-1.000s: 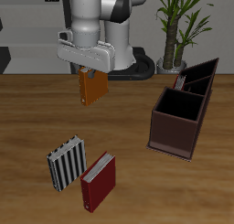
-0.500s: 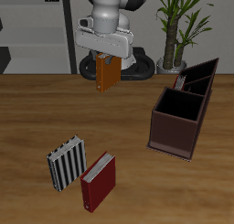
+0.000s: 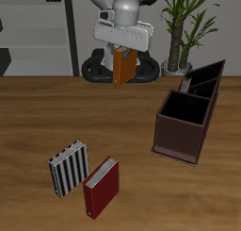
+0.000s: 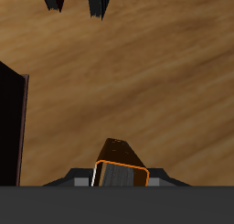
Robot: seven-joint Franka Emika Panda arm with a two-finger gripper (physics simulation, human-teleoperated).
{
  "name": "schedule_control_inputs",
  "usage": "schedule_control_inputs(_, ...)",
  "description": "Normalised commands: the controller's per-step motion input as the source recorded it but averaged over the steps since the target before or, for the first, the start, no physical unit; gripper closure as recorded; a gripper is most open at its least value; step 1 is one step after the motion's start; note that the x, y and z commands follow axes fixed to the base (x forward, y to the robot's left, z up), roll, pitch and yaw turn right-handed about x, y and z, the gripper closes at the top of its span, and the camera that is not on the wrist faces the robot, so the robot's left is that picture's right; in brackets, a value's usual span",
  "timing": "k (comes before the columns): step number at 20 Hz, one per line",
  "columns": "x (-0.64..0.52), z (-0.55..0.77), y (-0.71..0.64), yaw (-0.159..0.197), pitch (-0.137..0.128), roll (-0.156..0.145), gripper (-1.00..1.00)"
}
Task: Place the right red book into the left desk caddy's front compartment and place the orange book into the left desk caddy's left compartment and place the striped book into the left desk caddy's left compartment
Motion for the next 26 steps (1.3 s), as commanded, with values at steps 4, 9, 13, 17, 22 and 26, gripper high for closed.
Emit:
schedule_control_inputs(4, -0.37, -0.04, 0.31, -0.014, -0.002, 0.023, 1.00)
schedule_control_inputs(9, -0.29, -0.06, 0.44, 0.024, -0.002, -0.002, 1.00)
schedule_control_inputs(13, -0.17, -0.06, 0.31, -0.008, 0.019, 0.027, 1.00)
schedule_control_inputs(17, -0.34, -0.18, 0.60, -0.011, 0.013, 0.032, 1.00)
schedule_control_inputs(22, -0.25, -0.08, 0.29, -0.008, -0.016, 0.010, 1.00)
schedule_control_inputs(26, -0.36, -0.02, 0.48, 0.030, -0.035, 0.056, 1.00)
